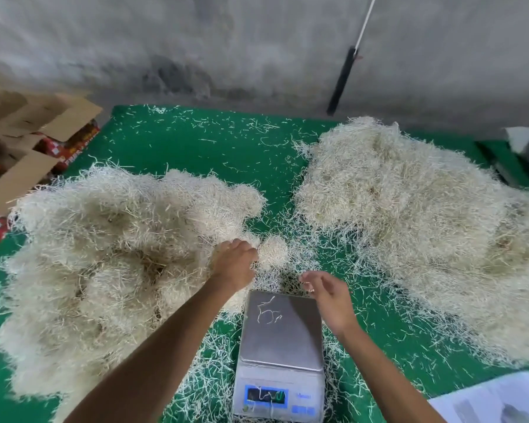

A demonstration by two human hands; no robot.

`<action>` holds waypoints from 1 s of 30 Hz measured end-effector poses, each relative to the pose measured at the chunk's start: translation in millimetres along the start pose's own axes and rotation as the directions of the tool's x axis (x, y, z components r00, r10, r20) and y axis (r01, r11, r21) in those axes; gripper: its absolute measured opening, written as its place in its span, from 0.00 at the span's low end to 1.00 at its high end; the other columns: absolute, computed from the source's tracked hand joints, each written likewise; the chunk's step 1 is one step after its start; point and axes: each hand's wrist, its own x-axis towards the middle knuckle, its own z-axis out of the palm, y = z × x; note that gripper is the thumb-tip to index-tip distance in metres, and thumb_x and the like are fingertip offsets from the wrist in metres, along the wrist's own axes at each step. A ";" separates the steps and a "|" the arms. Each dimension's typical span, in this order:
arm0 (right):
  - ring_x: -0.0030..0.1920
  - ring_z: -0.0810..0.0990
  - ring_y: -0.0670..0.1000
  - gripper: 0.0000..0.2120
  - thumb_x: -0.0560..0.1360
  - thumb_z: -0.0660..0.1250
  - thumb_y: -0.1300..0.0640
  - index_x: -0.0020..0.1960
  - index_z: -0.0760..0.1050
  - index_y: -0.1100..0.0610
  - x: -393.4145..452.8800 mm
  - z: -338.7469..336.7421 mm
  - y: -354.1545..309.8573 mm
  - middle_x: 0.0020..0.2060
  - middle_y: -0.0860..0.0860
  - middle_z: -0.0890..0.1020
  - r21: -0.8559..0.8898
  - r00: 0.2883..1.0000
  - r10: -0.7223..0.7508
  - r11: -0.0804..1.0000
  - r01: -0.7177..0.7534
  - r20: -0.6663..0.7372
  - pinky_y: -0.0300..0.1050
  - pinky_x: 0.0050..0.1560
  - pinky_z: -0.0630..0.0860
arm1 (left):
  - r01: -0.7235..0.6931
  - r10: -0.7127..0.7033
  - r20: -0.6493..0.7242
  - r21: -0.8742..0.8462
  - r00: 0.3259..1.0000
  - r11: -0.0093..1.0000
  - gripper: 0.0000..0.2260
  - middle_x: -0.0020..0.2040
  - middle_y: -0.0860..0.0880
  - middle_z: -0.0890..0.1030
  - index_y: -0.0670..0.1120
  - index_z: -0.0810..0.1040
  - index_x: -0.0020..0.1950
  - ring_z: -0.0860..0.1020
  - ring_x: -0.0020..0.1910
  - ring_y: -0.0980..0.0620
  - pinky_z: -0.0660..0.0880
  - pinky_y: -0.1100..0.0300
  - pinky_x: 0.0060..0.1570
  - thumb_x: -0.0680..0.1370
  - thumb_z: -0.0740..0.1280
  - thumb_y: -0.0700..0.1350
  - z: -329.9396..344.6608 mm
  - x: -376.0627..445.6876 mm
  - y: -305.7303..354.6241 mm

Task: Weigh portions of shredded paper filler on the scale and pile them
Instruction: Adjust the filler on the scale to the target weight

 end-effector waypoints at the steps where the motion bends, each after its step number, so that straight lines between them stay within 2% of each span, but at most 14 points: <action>1: 0.52 0.85 0.44 0.12 0.85 0.62 0.56 0.54 0.84 0.53 0.7 -5.7 0.4 0.49 0.43 0.87 0.017 1.000 0.016 1.000 -0.016 -0.009 0.47 0.59 0.81 | -0.001 0.002 0.035 -0.013 0.999 1.000 0.15 0.65 0.54 0.76 0.55 0.77 0.64 0.70 0.65 0.53 0.61 0.49 0.72 0.77 0.69 0.47 -0.4 0.2 2.9; 4: 0.50 0.85 0.43 0.12 0.85 0.61 0.54 0.54 0.84 0.52 4.0 -21.9 -0.3 0.48 0.43 0.87 0.030 1.000 -0.003 1.000 0.004 -0.024 0.44 0.56 0.81 | -0.003 0.007 0.028 -0.128 1.000 0.992 0.15 0.65 0.54 0.77 0.54 0.77 0.64 0.73 0.63 0.55 0.66 0.52 0.68 0.78 0.69 0.45 -3.9 6.3 19.6; 7: 0.52 0.84 0.42 0.11 0.85 0.61 0.53 0.55 0.83 0.50 16.6 -38.2 -0.7 0.49 0.43 0.86 0.026 0.999 -0.018 0.999 0.018 -0.034 0.40 0.55 0.81 | -0.054 0.041 -0.052 -0.282 0.998 0.958 0.15 0.67 0.54 0.77 0.53 0.77 0.65 0.74 0.65 0.54 0.67 0.52 0.69 0.79 0.69 0.48 -18.9 24.2 59.3; 11: 0.55 0.80 0.37 0.09 0.85 0.61 0.49 0.60 0.79 0.46 52.9 -65.0 -10.3 0.54 0.39 0.82 -0.054 0.996 -0.079 0.996 0.076 -0.047 0.39 0.59 0.78 | -0.120 0.096 -0.091 -0.306 0.991 0.945 0.18 0.69 0.53 0.76 0.53 0.74 0.69 0.75 0.67 0.52 0.68 0.50 0.70 0.79 0.69 0.50 -39.1 64.0 113.3; 13: 0.49 0.79 0.35 0.11 0.85 0.63 0.50 0.64 0.78 0.49 79.6 -77.8 -11.8 0.56 0.42 0.81 -0.111 0.993 -0.102 0.989 0.096 -0.056 0.42 0.56 0.80 | -0.131 0.111 -0.084 -0.292 0.990 0.947 0.18 0.70 0.52 0.75 0.53 0.73 0.69 0.75 0.67 0.50 0.67 0.49 0.69 0.79 0.69 0.50 -43.4 87.0 127.1; 16: 0.37 0.73 0.36 0.14 0.83 0.66 0.52 0.68 0.76 0.53 131.7 -96.8 -16.7 0.61 0.49 0.81 -0.250 0.984 -0.164 0.958 0.143 -0.064 0.44 0.46 0.78 | -0.119 0.101 -0.071 -0.308 0.992 0.944 0.19 0.68 0.51 0.76 0.53 0.73 0.69 0.77 0.62 0.52 0.71 0.50 0.66 0.79 0.69 0.50 -50.1 129.8 135.3; 17: 0.39 0.76 0.39 0.15 0.83 0.66 0.53 0.69 0.76 0.54 151.7 -103.1 -18.2 0.62 0.50 0.81 -0.322 0.976 -0.208 0.930 0.179 -0.057 0.44 0.48 0.77 | -0.114 0.095 -0.072 -0.321 0.993 0.940 0.20 0.67 0.51 0.76 0.52 0.72 0.70 0.77 0.61 0.52 0.73 0.51 0.65 0.79 0.69 0.49 -51.2 145.6 135.9; 19: 0.52 0.80 0.49 0.16 0.82 0.68 0.54 0.69 0.76 0.55 192.3 -113.2 -21.1 0.63 0.53 0.80 -0.512 0.953 -0.303 0.820 0.254 -0.012 0.44 0.56 0.75 | -0.096 0.077 -0.069 -0.354 0.995 0.930 0.21 0.67 0.49 0.76 0.50 0.72 0.71 0.78 0.62 0.51 0.75 0.50 0.64 0.79 0.70 0.48 -51.1 174.7 134.4; 21: 0.63 0.78 0.55 0.20 0.81 0.69 0.52 0.71 0.74 0.54 232.0 -114.7 -16.3 0.66 0.53 0.79 -0.719 0.928 -0.365 0.626 0.302 0.072 0.49 0.68 0.71 | -0.057 0.035 -0.062 -0.397 0.997 0.916 0.21 0.66 0.47 0.76 0.47 0.72 0.71 0.78 0.62 0.49 0.76 0.49 0.63 0.78 0.71 0.46 -42.8 199.4 130.3; 23: 0.72 0.72 0.57 0.28 0.80 0.69 0.49 0.77 0.67 0.53 261.1 -106.3 -1.8 0.74 0.54 0.72 -0.860 0.936 -0.309 0.419 0.291 0.166 0.55 0.77 0.62 | 0.018 -0.042 -0.038 -0.497 0.998 0.868 0.20 0.64 0.47 0.77 0.45 0.73 0.69 0.79 0.58 0.48 0.79 0.52 0.55 0.79 0.70 0.46 -28.4 216.3 127.8; 25: 0.76 0.68 0.59 0.31 0.81 0.67 0.53 0.81 0.59 0.54 272.6 -88.3 25.4 0.77 0.56 0.67 -0.920 0.966 -0.158 0.305 0.244 0.204 0.58 0.80 0.58 | 0.185 -0.167 0.091 -0.668 0.982 0.721 0.17 0.61 0.47 0.78 0.43 0.73 0.68 0.79 0.52 0.51 0.80 0.58 0.44 0.81 0.68 0.47 -10.7 223.1 128.9; 27: 0.71 0.74 0.57 0.26 0.82 0.64 0.56 0.79 0.62 0.55 262.7 -72.4 53.7 0.73 0.56 0.72 -0.938 0.985 -0.072 0.302 0.173 0.158 0.57 0.75 0.69 | 0.396 -0.226 0.330 -0.824 0.917 0.406 0.16 0.60 0.43 0.79 0.42 0.75 0.65 0.80 0.51 0.50 0.83 0.49 0.45 0.82 0.66 0.50 5.1 219.9 132.4; 28: 0.65 0.78 0.55 0.22 0.83 0.63 0.55 0.75 0.66 0.55 253.7 -68.0 63.0 0.68 0.54 0.76 -0.922 0.991 -0.069 0.365 0.133 0.115 0.55 0.69 0.76 | 0.491 -0.225 0.444 -0.839 0.867 0.235 0.17 0.61 0.42 0.79 0.42 0.74 0.66 0.81 0.52 0.48 0.84 0.46 0.47 0.82 0.66 0.51 8.7 215.9 133.5; 30: 0.52 0.81 0.52 0.12 0.83 0.63 0.54 0.65 0.74 0.55 231.8 -60.8 72.9 0.54 0.50 0.80 -0.829 0.988 -0.146 0.545 0.126 0.054 0.51 0.61 0.80 | 0.603 -0.181 0.591 -0.797 0.786 0.018 0.22 0.66 0.40 0.76 0.45 0.73 0.69 0.81 0.56 0.43 0.83 0.43 0.49 0.80 0.68 0.56 12.6 203.7 132.6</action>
